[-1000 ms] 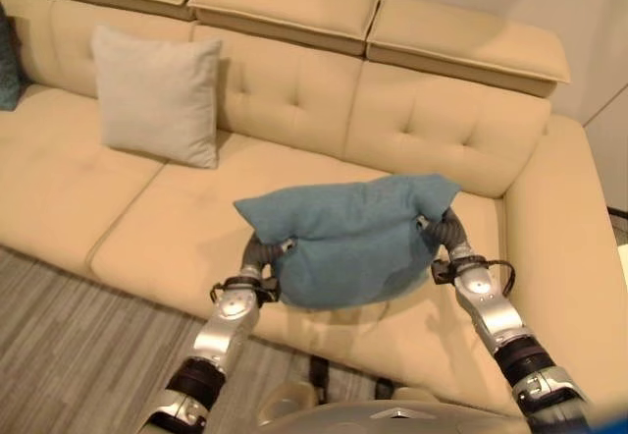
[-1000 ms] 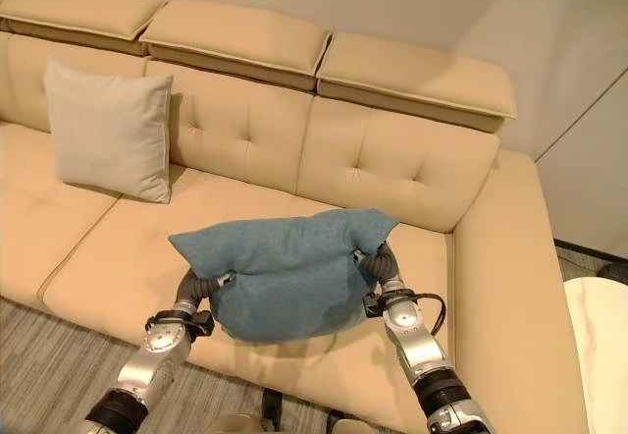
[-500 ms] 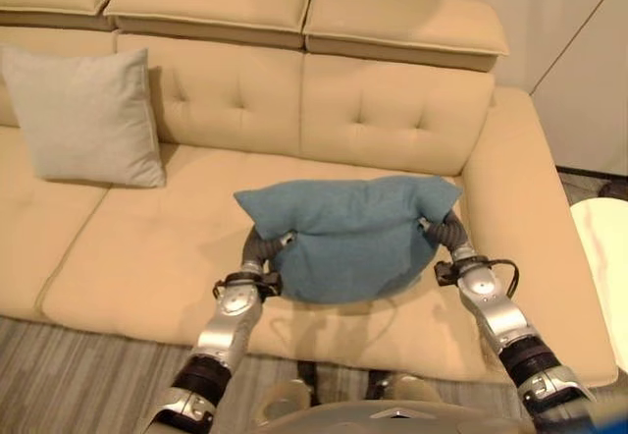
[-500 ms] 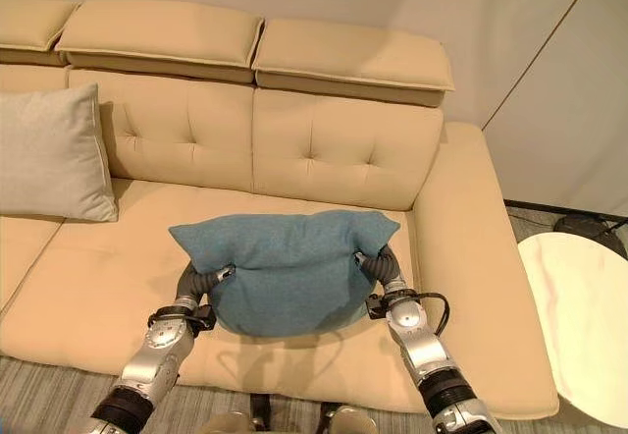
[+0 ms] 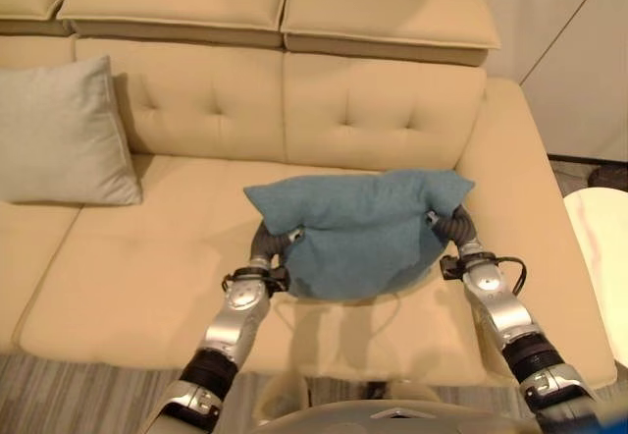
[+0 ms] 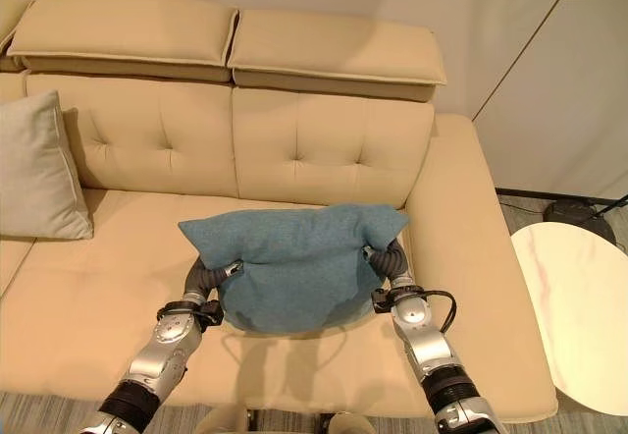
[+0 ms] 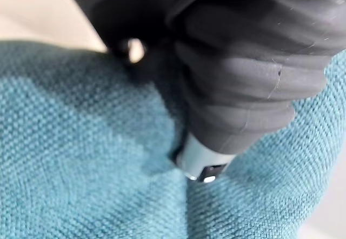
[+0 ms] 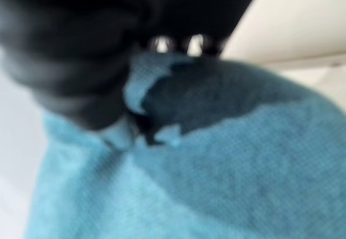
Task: Pick up all the scattered cushions and arrange them neatly on the sofa.
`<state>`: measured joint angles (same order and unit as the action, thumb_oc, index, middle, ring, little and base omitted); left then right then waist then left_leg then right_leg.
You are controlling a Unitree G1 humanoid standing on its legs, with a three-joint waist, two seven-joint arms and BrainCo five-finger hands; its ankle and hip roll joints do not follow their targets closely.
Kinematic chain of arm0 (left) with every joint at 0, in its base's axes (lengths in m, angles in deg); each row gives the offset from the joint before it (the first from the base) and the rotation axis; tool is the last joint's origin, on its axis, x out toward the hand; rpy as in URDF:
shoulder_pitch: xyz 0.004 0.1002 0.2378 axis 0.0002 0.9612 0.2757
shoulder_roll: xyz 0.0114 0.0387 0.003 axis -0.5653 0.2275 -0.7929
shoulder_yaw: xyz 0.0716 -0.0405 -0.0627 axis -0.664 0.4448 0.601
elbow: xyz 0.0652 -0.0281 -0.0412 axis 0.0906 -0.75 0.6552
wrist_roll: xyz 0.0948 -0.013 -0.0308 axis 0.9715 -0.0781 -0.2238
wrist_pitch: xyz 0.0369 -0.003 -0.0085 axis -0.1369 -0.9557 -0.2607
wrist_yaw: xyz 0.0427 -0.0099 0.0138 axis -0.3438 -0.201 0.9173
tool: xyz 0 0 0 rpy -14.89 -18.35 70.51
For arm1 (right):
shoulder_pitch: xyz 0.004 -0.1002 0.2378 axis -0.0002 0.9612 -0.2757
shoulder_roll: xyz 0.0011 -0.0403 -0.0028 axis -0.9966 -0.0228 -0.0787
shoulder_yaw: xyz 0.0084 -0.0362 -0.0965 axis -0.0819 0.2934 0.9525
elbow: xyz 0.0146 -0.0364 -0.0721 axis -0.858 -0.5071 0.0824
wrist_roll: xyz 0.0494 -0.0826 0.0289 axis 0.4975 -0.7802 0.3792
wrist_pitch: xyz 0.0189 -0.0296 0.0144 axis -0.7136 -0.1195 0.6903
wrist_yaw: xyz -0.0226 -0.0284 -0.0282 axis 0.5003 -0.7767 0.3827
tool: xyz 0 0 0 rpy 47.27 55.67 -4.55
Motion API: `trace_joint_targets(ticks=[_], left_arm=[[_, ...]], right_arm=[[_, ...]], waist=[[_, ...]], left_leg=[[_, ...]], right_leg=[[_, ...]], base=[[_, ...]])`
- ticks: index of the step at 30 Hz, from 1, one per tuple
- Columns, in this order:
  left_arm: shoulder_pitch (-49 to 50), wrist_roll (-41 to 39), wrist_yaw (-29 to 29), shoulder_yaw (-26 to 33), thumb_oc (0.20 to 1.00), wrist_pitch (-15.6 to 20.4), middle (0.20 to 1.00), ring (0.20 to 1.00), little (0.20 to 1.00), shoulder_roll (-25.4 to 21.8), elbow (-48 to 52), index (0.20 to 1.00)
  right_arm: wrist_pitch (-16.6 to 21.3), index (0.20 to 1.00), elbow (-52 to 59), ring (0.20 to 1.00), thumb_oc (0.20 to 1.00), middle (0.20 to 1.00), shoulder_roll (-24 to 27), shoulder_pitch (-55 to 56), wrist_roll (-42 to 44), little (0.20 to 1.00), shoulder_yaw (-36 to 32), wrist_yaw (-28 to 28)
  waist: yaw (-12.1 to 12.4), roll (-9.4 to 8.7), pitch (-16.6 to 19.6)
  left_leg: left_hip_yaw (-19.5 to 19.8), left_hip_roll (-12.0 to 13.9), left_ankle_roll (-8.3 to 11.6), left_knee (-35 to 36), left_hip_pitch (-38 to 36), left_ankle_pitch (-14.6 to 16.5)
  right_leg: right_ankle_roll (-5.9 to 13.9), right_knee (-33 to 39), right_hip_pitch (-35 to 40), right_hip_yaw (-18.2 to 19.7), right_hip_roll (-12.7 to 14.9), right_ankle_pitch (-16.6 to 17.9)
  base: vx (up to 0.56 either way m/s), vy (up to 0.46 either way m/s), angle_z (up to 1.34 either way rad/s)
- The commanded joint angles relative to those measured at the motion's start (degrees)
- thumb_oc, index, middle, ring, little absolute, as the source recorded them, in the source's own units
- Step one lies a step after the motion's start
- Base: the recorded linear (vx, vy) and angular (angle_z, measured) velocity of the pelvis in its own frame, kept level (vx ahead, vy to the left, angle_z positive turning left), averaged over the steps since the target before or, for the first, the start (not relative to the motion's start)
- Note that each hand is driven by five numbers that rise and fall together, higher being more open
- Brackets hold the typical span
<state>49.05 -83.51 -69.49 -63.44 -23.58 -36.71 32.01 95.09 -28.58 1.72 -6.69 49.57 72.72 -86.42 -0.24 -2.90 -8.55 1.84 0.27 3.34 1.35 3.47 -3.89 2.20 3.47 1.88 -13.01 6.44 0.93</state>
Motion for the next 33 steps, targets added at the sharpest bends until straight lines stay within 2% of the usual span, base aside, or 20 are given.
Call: trace_joint_targets(ticks=[1,8,13,24,27,33], left_arm=[[-1.79,0.32,-0.44,1.44,0.2,5.06,0.2,0.2,0.2,-0.39,7.19,0.2],[-4.53,0.06,0.94,1.61,0.2,5.53,0.2,0.2,0.2,-1.09,9.04,0.2],[-11.93,0.56,4.41,0.35,0.2,6.84,0.2,0.2,0.2,-1.41,9.66,0.2],[-34.77,-0.11,13.02,-3.84,0.2,9.36,0.2,0.2,0.2,-4.25,-0.92,0.2],[-39.12,-0.66,14.08,-4.74,0.2,10.09,0.2,0.2,0.2,-5.01,-2.89,0.2],[-41.19,-0.69,14.87,-5.05,0.2,10.44,0.2,0.2,0.2,-5.41,-3.35,0.2]], right_arm=[[3.45,0.2,5.71,0.2,0.2,0.2,0.62,-2.0,-0.75,0.2,-0.38,0.59],[3.14,0.2,7.32,0.2,0.2,0.2,0.34,-5.25,-1.44,0.2,0.23,-0.1],[3.22,0.2,7.96,0.2,0.2,0.2,-0.15,-12.9,-1.81,0.2,2.24,-2.58],[2.3,0.2,2.58,0.2,0.2,0.2,-0.7,-32.24,-0.37,0.2,6.86,-9.3],[2.27,0.2,1.4,0.2,0.2,0.2,0.08,-36.07,-0.22,0.2,7.75,-10.43],[2.33,0.2,0.84,0.2,0.2,0.2,0.13,-37.9,0.27,0.2,8.11,-11.19]], waist=[[1.52,0.32,5.45],[1.92,0.15,5.15],[2.17,-0.05,3.9],[1.31,0.4,2.63],[0.98,0.59,2.02],[0.59,0.67,1.42]], left_leg=[[-1.78,2.1,1.09,-6.51,5.27,6.26],[-3.61,1.68,0.18,-4.67,5.29,6.23],[-4.15,1.8,0.06,-3.41,7.34,5.5],[-4.31,1.52,1.26,0.71,12.96,1.43],[-4.28,1.18,1.58,0.92,14.25,0.78],[-4.33,0.67,1.73,0.53,15.8,0.42]], right_leg=[[4.94,-1.26,-1.18,2.58,-0.15,-2.44],[5.86,-1.06,-3.29,3.6,0.85,-1.29],[6.67,-0.43,-6.73,4.2,1.19,0.29],[7.85,0.18,-14.9,4.61,0.79,2.86],[7.76,-0.37,-16.38,4.57,0.78,3.06],[7.65,-1.12,-18.01,4.57,0.91,3.27]], base=[[0.12,0.168,-0.06],[0.02,0.08,-0.11],[-0.06,0.036,-0.14],[-0.05,0.014,-0.02],[-0.03,0.028,-0.01],[-0.01,0.004,0.0]])
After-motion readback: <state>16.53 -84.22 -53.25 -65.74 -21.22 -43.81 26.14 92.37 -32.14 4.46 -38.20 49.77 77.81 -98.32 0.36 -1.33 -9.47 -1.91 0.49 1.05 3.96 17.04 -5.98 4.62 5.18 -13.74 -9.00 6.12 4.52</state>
